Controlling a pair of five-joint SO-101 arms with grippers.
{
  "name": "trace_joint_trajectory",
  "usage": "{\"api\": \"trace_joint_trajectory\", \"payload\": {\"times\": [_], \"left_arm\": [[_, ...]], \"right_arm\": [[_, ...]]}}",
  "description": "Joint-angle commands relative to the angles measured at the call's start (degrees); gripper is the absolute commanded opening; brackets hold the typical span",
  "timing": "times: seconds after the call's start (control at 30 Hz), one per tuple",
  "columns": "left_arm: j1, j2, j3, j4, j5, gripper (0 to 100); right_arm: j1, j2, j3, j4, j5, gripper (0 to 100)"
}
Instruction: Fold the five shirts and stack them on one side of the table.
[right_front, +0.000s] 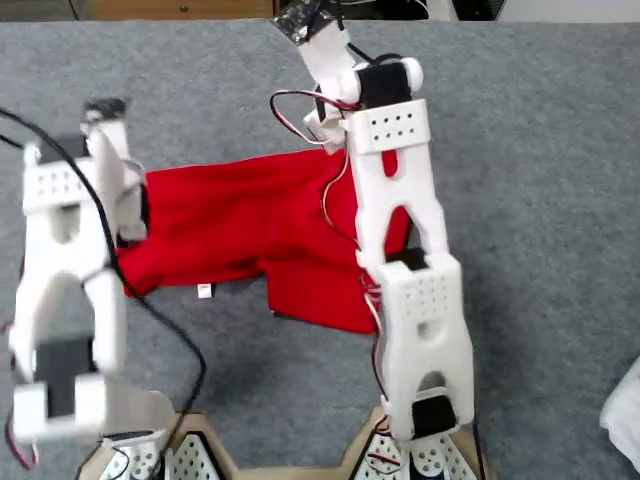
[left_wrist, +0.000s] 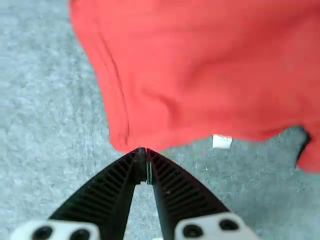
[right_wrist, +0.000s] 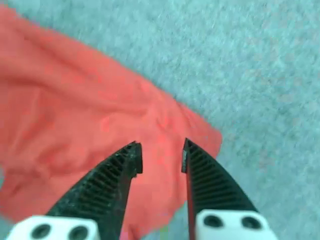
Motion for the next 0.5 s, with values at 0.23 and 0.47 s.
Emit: {"api": "trace_joint_trajectory", "payload": {"times": [0.23, 0.47], "left_arm": [[-3.9, -28.3, 18.6, -4.9, -1.1, 2], [-5.0, -27.1, 22.9, -4.9, -0.7, 2]], "right_arm": [[-5.8, -25.9, 47.1, -2.2, 0.4, 14.6], [-7.8, -17.5, 49.6, -10.5, -3.8, 17.9]]}}
